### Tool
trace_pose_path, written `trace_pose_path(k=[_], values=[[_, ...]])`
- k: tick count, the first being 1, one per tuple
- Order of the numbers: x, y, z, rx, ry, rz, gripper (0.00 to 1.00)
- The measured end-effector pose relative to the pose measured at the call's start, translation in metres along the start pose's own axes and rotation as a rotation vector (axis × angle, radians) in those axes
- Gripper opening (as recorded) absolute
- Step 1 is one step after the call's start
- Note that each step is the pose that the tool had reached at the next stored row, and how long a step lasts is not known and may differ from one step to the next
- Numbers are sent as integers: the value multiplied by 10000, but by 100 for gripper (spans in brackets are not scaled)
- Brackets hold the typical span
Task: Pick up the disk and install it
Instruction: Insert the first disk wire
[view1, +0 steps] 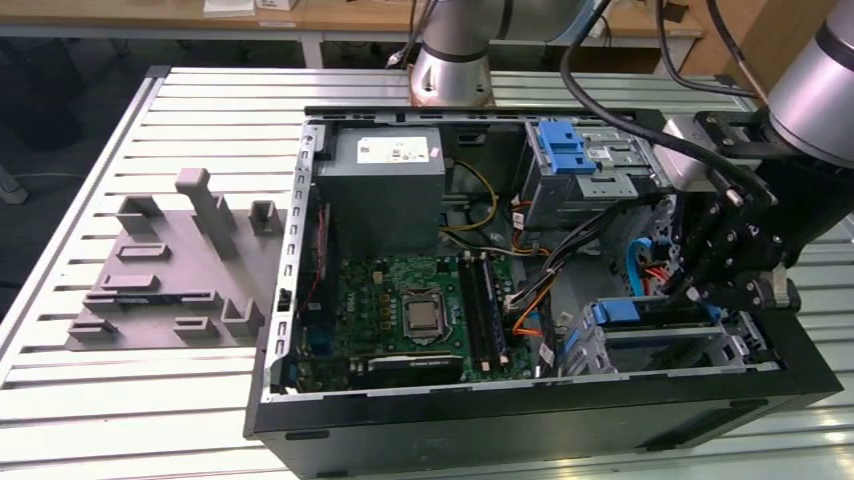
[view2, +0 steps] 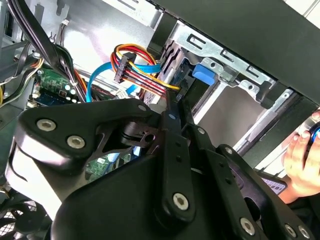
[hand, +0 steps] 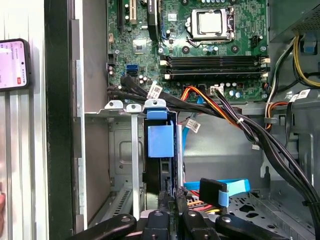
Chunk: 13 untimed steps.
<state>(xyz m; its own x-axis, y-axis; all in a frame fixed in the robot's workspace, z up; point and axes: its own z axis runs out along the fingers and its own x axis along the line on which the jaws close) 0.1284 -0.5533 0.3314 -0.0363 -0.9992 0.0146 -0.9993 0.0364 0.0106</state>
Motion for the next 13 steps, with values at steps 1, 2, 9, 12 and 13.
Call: trace_pose_path(k=[1,2,9,12,13], values=[[0,0,5,0,0,0,16],[0,0,14,0,-4,1,16],[0,-4,46,0,2,0,16],[-2,-4,51,-2,-15,0,17],[-1,-4,46,-1,-10,0,17]])
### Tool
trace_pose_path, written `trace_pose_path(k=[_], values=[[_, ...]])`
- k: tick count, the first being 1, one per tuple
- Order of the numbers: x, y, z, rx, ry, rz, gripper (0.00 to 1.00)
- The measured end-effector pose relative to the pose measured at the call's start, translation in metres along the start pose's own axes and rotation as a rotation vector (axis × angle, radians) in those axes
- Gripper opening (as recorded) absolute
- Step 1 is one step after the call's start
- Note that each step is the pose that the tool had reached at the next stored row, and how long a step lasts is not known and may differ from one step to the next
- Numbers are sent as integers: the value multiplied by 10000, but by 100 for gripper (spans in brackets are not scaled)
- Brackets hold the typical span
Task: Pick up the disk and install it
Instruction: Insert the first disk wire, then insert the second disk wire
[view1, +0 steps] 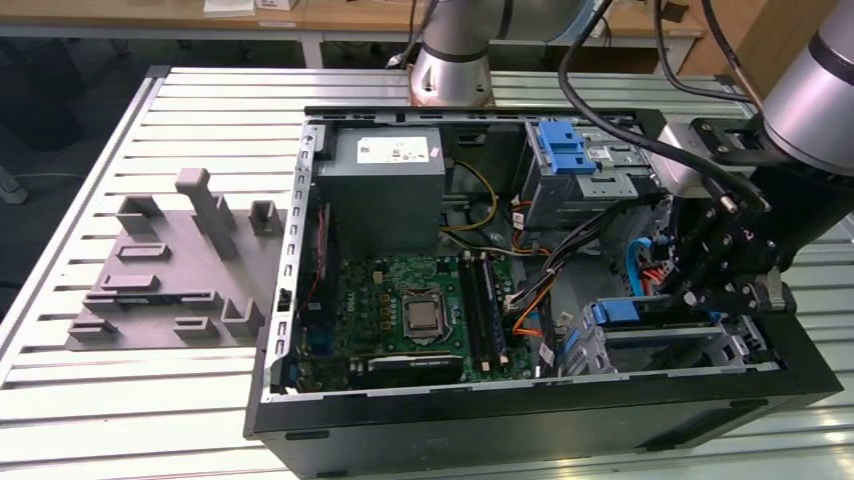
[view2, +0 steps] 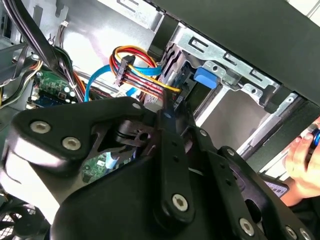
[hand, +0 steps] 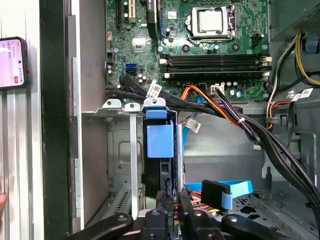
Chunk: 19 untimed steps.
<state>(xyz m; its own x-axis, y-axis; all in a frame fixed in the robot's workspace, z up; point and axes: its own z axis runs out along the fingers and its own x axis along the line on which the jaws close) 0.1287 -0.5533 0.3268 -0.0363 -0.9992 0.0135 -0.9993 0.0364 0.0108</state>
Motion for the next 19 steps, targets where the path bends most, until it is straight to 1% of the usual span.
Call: trace_pose_path(k=[1,7,8,10,19], values=[[0,0,-10,0,5,0,24],[2,1,-117,-7,10,0,22],[2,1,-123,-8,9,0,22],[2,1,-123,-8,7,0,11],[2,1,-127,-8,10,0,11]])
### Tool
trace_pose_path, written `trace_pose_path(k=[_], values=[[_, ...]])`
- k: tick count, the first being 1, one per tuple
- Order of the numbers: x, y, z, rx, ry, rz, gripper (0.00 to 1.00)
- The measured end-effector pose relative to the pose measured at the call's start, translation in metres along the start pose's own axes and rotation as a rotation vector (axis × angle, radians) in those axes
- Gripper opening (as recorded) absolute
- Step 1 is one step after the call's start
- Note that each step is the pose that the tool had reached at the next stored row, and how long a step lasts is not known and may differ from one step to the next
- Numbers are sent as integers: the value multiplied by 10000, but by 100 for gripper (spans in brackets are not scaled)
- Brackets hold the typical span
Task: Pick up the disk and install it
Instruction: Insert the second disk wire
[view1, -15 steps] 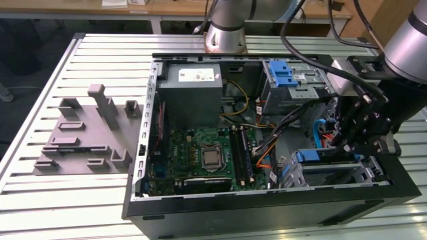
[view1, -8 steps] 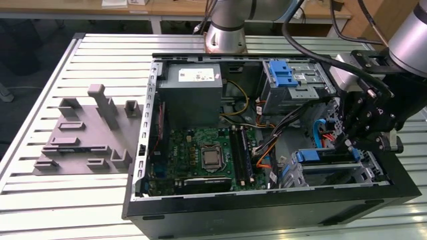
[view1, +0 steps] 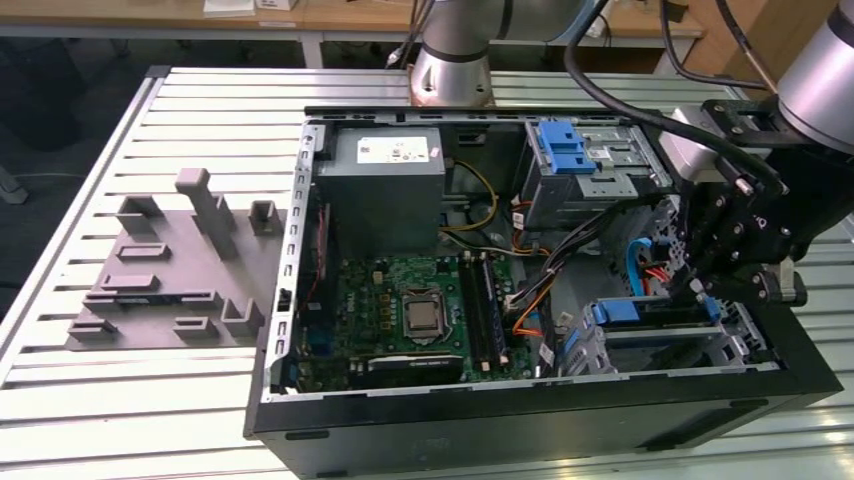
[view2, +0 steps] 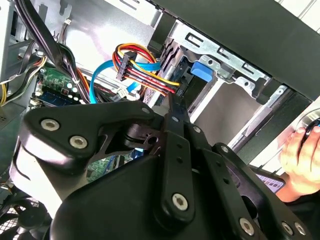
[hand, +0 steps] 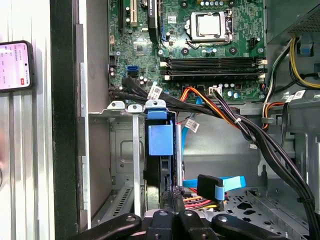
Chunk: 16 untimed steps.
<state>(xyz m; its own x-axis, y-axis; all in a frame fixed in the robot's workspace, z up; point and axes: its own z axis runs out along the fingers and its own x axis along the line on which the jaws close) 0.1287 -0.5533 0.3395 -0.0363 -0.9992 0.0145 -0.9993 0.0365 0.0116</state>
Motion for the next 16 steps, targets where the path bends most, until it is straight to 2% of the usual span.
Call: trace_pose_path(k=[8,14,16], values=[[0,11,-1,0,1,0,11],[4,77,0,6,-2,1,11],[3,78,-25,8,0,-1,11]])
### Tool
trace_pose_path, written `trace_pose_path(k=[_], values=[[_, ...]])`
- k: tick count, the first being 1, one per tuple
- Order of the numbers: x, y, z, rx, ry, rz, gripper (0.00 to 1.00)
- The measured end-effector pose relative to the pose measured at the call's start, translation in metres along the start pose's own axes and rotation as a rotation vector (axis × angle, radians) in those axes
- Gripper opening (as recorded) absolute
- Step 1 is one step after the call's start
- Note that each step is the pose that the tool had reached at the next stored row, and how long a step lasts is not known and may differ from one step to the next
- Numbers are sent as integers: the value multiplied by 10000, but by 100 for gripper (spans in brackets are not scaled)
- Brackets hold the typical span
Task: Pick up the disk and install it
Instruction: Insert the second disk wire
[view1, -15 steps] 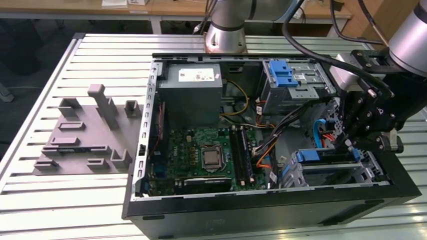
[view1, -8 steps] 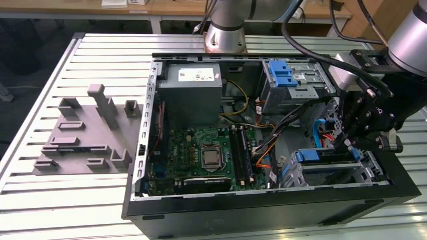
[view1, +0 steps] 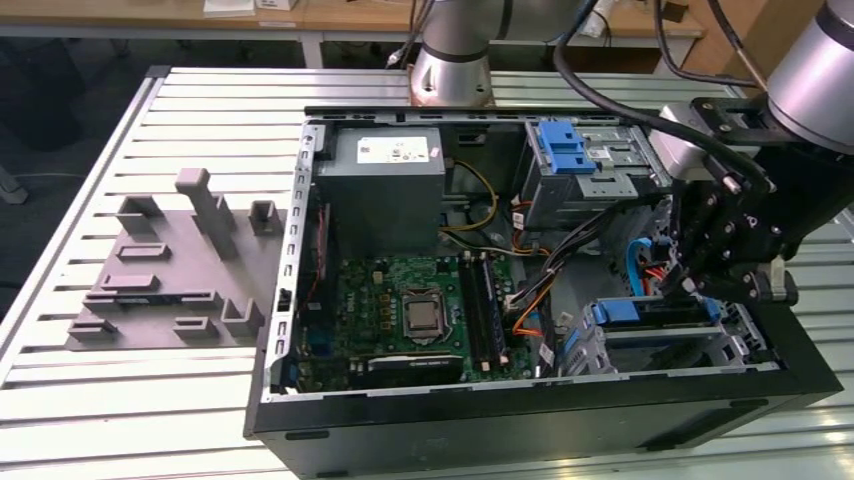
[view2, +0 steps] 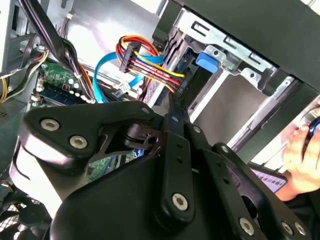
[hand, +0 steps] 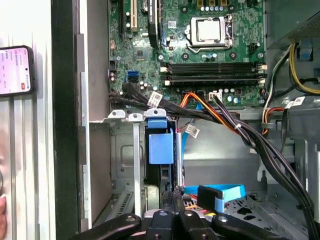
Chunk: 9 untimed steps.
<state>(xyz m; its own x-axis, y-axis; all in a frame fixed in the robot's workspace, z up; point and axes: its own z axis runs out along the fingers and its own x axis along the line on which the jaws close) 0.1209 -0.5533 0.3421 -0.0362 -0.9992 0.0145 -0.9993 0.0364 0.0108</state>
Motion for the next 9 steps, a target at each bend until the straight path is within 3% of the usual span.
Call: trace_pose_path(k=[4,9], values=[[2,2,-114,0,-2,1,11],[5,82,-127,-2,-61,0,11]])
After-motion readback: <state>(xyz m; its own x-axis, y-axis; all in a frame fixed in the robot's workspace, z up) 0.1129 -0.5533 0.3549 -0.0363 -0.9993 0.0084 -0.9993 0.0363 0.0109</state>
